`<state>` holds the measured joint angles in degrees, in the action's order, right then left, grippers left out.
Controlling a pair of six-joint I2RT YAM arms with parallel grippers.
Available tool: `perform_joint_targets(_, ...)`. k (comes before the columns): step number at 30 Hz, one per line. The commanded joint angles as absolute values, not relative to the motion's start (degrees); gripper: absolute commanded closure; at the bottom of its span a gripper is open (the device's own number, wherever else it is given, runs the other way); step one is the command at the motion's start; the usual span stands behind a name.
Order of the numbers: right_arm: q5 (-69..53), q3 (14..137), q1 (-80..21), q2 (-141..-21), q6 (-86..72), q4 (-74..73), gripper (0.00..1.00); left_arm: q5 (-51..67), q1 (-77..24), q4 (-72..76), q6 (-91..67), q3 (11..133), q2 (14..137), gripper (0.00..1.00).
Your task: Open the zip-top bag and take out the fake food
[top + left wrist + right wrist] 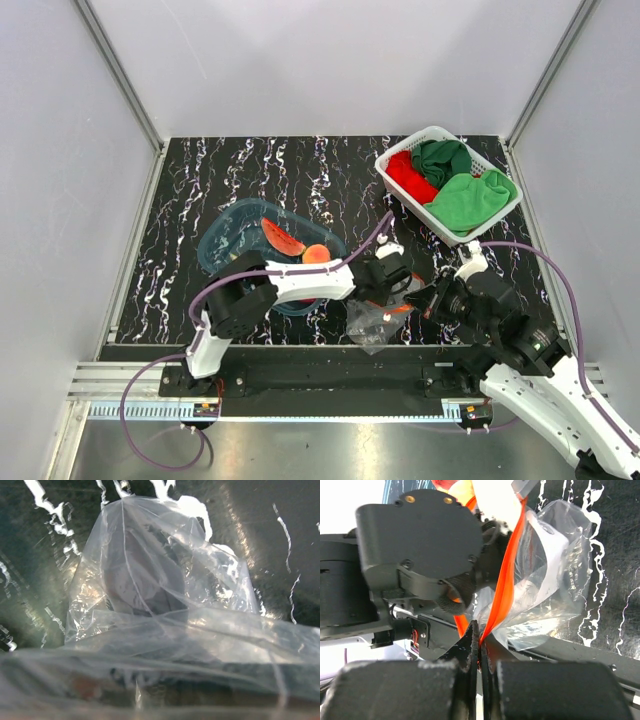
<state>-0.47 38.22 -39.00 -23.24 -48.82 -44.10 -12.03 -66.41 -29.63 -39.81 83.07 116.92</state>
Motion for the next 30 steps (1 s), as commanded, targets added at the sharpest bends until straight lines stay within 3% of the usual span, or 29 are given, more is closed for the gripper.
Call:
perform_joint_targets(1,1.8,40.2,-39.3,-23.0,-45.3,-43.9,1.0,-10.3,-65.7,-30.1,-38.9,82.5,108.8,0.81)
perform_joint_targets(3,2.1,40.3,-39.3,-23.1,-44.2,-44.5,1.0,-9.6,-65.8,-30.1,-38.8,83.1,107.1,0.95)
perform_joint_targets(5,2.4,40.7,-39.3,-23.4,-43.5,-44.9,1.0,-8.8,-65.8,-30.1,-38.9,83.2,104.6,1.0)
perform_joint_targets(13,3.6,43.7,-39.3,-23.9,-42.9,-45.8,1.0,-5.2,-66.1,-26.3,-36.9,79.1,95.6,1.0)
perform_joint_targets(15,3.5,45.8,-39.3,-25.3,-41.6,-45.7,0.87,-2.8,-66.3,-24.2,-34.9,77.7,94.8,1.0)
perform_joint_targets(17,4.0,49.1,-39.4,-27.1,-40.8,-46.2,0.59,-0.4,-66.3,-23.3,-34.1,76.6,94.5,1.0)
perform_joint_targets(18,5.7,50.3,-39.4,-27.8,-40.4,-46.8,0.28,-0.4,-66.2,-22.8,-33.8,76.3,94.1,1.0)
perform_joint_targets(20,8.2,53.9,-39.4,-29.8,-42.7,-49.9,0.06,1.8,-65.9,-20.0,-33.7,73.8,92.1,1.0)
perform_joint_targets(21,8.4,54.8,-39.3,-30.2,-43.1,-50.3,0.0,2.5,-65.5,-18.3,-33.7,72.7,91.3,1.0)
perform_joint_targets(30,18.6,58.3,-39.4,-36.0,-48.1,-55.7,0.0,12.4,-59.4,-8.7,-33.4,64.2,84.7,1.0)
